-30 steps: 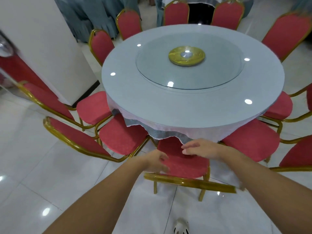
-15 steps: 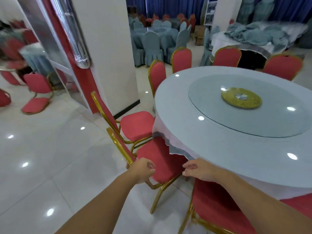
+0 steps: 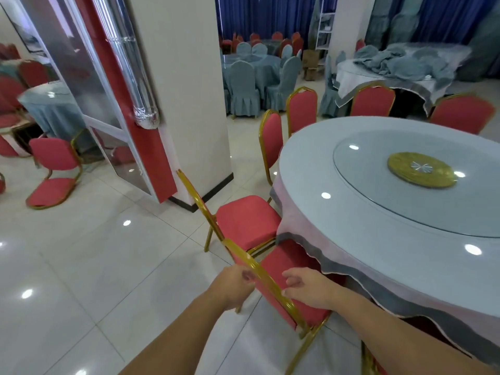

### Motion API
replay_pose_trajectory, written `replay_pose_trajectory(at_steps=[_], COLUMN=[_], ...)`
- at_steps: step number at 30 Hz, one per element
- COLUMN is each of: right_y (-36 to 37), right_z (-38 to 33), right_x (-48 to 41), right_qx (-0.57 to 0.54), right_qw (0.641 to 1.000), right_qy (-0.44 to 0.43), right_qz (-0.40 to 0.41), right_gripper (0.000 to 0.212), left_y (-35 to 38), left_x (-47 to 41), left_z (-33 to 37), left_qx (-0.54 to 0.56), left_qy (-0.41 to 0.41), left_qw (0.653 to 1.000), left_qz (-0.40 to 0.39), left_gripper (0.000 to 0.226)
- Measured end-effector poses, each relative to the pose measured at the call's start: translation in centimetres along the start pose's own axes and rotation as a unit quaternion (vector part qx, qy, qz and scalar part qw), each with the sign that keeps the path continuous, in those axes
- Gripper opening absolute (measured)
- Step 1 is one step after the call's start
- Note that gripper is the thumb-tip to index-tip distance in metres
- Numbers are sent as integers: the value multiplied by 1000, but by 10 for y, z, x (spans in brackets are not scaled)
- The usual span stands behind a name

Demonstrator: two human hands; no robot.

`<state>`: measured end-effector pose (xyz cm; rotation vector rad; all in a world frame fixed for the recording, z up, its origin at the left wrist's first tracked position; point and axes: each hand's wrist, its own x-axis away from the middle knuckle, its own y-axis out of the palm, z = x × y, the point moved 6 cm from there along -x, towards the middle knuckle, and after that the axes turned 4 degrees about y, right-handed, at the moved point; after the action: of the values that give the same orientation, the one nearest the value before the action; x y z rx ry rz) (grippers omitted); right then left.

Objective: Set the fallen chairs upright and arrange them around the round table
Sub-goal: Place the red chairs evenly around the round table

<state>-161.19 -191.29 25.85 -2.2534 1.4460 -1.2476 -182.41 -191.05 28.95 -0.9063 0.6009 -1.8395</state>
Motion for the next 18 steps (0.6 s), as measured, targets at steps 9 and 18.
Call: replay_pose_trajectory(at_steps=[9,18], right_y=[-14,10], right_z=[-86,-202], right_x=[-89,-241], right_qx=[36,-9], right_qw=[999,996], right_qy=[-24,-48], right_qz=[0,-71], right_gripper=[53,67], left_y=[-74,-194], left_x=[-55,-135], left_z=[-54,-147], left_qx=[7,-16], left_qy=[1,-79], left_qw=[1000,996], left_qz=[18,47], left_gripper=[32,32])
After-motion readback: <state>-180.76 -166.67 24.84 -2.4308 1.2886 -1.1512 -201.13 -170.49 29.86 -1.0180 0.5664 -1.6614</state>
